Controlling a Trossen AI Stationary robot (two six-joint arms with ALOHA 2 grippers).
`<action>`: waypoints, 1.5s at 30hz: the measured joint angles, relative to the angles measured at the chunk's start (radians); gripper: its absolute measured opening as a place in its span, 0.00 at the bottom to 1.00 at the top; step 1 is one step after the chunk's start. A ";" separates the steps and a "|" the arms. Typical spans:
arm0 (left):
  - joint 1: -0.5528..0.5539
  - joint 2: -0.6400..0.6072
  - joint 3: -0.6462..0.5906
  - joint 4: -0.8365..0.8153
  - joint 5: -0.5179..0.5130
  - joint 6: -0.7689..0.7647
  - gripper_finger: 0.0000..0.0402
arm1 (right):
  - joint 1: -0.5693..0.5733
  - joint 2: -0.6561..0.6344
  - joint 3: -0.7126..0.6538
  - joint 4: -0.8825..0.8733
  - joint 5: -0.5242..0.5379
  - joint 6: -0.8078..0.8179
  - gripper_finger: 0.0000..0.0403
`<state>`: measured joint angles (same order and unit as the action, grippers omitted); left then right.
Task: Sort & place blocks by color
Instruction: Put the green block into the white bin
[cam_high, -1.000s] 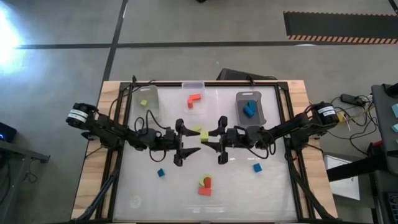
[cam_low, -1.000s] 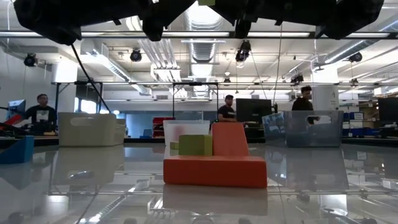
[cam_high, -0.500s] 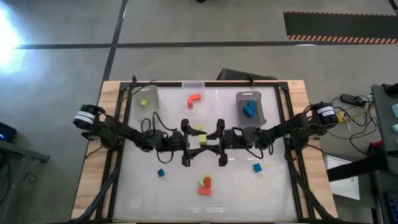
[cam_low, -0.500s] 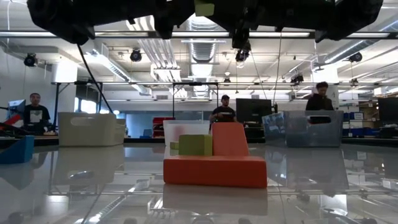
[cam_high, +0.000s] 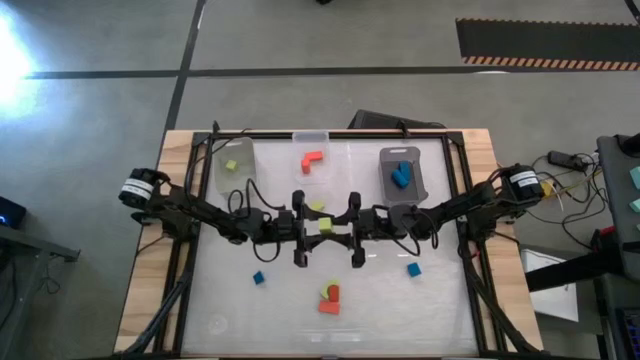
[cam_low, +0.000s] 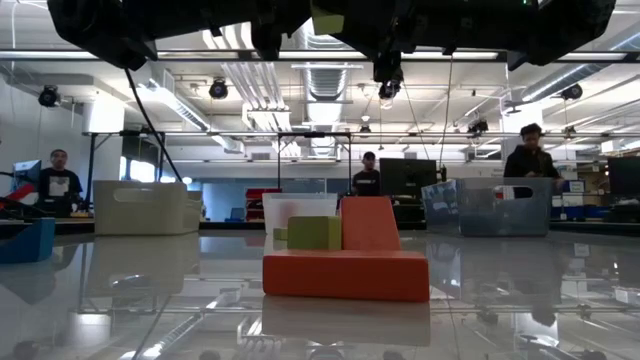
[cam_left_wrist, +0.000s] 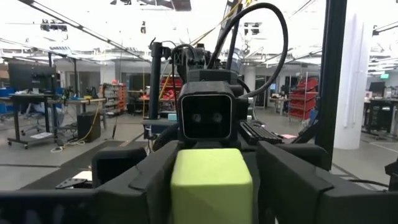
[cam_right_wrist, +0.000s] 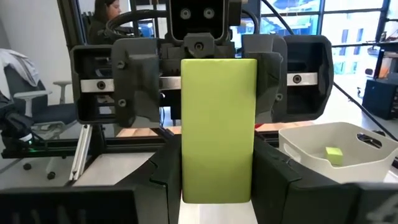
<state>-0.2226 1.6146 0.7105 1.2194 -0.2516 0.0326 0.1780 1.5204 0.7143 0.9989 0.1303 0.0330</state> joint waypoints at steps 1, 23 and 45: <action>0.000 0.000 0.000 0.000 0.000 0.000 0.46 | 0.000 0.000 0.000 0.000 0.000 0.000 0.30; 0.006 -0.062 -0.002 -0.248 -0.212 -0.054 0.30 | 0.000 -0.017 -0.001 -0.091 0.108 -0.005 0.68; 0.146 -0.395 0.055 -1.115 -0.525 -0.316 0.30 | -0.001 -0.247 -0.001 -0.504 0.215 0.108 0.62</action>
<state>-0.0764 1.2193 0.7652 0.1041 -0.7761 -0.2830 0.1772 1.2738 0.7132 0.4951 0.3450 0.1413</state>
